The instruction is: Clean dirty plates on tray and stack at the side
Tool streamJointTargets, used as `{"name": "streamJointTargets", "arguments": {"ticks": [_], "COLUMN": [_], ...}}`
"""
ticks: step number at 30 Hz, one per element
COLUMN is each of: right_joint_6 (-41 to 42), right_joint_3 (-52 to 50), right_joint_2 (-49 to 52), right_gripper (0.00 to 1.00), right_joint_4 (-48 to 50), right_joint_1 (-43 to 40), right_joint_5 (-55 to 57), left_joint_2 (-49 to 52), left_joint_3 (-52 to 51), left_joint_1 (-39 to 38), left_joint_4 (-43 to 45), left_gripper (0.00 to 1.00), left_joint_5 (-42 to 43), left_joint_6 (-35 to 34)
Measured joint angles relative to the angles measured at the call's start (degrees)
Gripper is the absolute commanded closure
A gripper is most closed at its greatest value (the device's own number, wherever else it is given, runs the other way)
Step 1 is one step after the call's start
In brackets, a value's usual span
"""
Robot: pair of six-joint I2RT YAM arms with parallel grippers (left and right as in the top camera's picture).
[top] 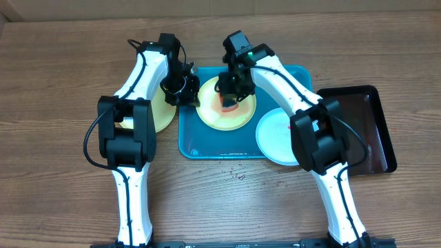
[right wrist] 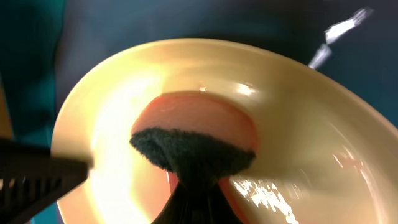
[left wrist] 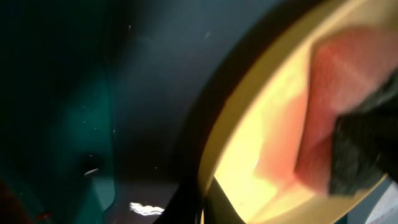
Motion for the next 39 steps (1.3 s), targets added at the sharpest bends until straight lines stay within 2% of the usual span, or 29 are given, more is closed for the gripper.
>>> {"name": "streamJointTargets", "arguments": {"ticks": [5,9,12,16,19,33,39], "right_joint_6": [0.81,1.25,1.49,1.75,1.95,2.32,1.9], "right_joint_3": [0.0,-0.02,-0.04,-0.04,-0.04,0.04,0.26], "right_joint_2": [0.02,0.11,0.11,0.11,0.11,-0.85,-10.27], "right_gripper": [0.96,0.96,0.96,0.96,0.96,0.96,0.96], "right_joint_4": [-0.63,-0.94,-0.96,-0.96,-0.98,-5.03,-7.93], "right_joint_1": [-0.09,-0.37,-0.59,-0.79,-0.81,-1.7,-4.33], "right_joint_5": [-1.75,-2.19,-2.38,-2.43,-2.43,-5.42,-6.1], "left_joint_2": [0.0,-0.02,-0.04,-0.68,-1.25,-1.75,-5.62], "left_joint_3": [0.0,0.0,-0.2,-1.44,-2.54,-2.19,-2.12], "left_joint_1": [-0.37,-1.53,-2.36,-3.43,-4.04,-4.02,-4.02], "left_joint_4": [0.33,-0.11,-0.42,-0.26,0.11,3.26,3.67], "left_gripper": [0.69,0.69,0.75,0.77,0.96,0.96,0.96], "left_joint_5": [-0.61,-0.63,-1.05,-2.67,-3.52,-5.16,-11.98], "left_joint_6": [-3.06,-4.55,-6.16,-8.87,-10.38,-9.38,-6.73]}}
